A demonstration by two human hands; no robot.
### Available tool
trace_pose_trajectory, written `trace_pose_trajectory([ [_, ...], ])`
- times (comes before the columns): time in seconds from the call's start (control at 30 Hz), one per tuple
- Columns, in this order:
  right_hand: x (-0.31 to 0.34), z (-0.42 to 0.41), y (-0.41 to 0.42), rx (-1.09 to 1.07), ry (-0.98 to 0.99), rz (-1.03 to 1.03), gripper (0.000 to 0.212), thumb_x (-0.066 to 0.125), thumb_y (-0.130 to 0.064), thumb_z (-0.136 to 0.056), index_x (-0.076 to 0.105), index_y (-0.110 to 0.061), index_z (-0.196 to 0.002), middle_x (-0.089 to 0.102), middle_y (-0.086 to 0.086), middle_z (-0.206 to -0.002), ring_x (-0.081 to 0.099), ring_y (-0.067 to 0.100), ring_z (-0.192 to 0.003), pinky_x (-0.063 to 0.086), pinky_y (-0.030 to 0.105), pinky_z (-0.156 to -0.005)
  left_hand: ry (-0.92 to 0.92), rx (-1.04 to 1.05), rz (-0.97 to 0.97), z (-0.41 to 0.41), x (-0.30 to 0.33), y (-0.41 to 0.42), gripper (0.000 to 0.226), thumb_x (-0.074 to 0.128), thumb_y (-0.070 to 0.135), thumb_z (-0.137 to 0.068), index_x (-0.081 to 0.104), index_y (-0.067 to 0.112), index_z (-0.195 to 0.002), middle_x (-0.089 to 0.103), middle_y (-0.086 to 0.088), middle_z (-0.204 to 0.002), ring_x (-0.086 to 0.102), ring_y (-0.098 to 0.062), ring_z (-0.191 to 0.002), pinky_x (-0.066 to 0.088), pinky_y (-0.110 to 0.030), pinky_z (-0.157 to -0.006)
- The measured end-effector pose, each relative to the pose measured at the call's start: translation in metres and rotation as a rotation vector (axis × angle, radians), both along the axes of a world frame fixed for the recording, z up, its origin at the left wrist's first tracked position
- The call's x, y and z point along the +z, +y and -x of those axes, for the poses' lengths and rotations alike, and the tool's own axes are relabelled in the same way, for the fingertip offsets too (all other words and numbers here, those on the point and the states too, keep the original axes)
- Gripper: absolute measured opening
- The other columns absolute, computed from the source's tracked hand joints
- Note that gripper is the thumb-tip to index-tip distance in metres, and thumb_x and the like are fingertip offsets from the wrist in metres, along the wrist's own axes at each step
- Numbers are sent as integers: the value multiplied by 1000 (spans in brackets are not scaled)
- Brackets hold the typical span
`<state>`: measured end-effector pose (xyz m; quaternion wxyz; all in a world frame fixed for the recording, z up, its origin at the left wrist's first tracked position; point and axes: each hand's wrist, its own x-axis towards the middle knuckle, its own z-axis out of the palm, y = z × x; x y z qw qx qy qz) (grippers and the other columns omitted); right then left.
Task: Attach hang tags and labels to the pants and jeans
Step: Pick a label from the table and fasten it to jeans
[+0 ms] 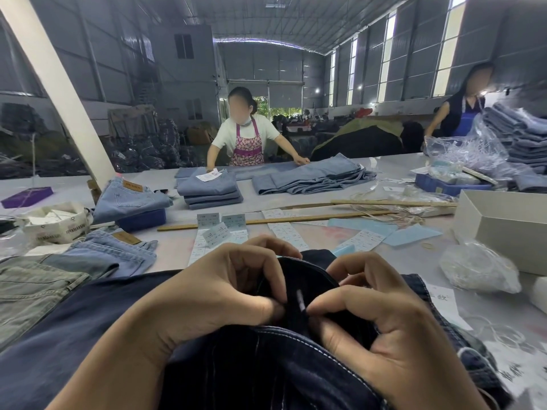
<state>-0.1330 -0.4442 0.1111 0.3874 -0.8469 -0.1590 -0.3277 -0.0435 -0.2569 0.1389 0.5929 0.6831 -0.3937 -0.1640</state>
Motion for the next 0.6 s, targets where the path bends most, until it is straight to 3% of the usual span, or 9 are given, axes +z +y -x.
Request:
trace_pose_trajectory([
  [0.17,-1,-1,-1,-9,-12,-7,11,72,-30,-69,72,-33,-79,57,-18,-94,60,12,-86,43,17,-77,-5,1,21,-2,0,2,11,74,17,-65,71,15,-75,62,-1,-122,64,-17,-105,48,-24,-85],
  [0.27,0,0,0,-10,-10,-8,17,64,-44,-71,70,-35,-84,57,-19,-94,60,12,-87,42,15,-78,9,-6,57,-1,2,2,18,74,22,-67,72,16,-84,64,-3,-123,64,-21,-107,50,-26,-87],
  [0.37,0,0,-1,-8,-3,-32,22,59,-47,-70,70,-33,-83,57,-19,-95,60,12,-90,44,15,-81,43,1,88,-2,1,3,29,72,26,-67,70,14,-94,63,-12,-126,60,-41,-112,47,-43,-95],
  [0.47,-2,1,-2,-29,-6,-46,21,69,-37,-67,71,-34,-87,62,-16,-94,63,12,-89,54,29,-76,94,-1,95,-5,-1,4,44,71,25,-68,66,11,-110,56,-29,-125,54,-53,-103,41,-59,-95],
  [0.6,1,7,0,-71,80,-260,34,67,-42,-64,58,-49,-97,67,-22,-87,63,1,-82,44,7,-69,140,-32,40,0,-2,-3,64,74,5,-72,56,22,-131,61,-18,-126,60,-35,-111,45,-53,-100],
])
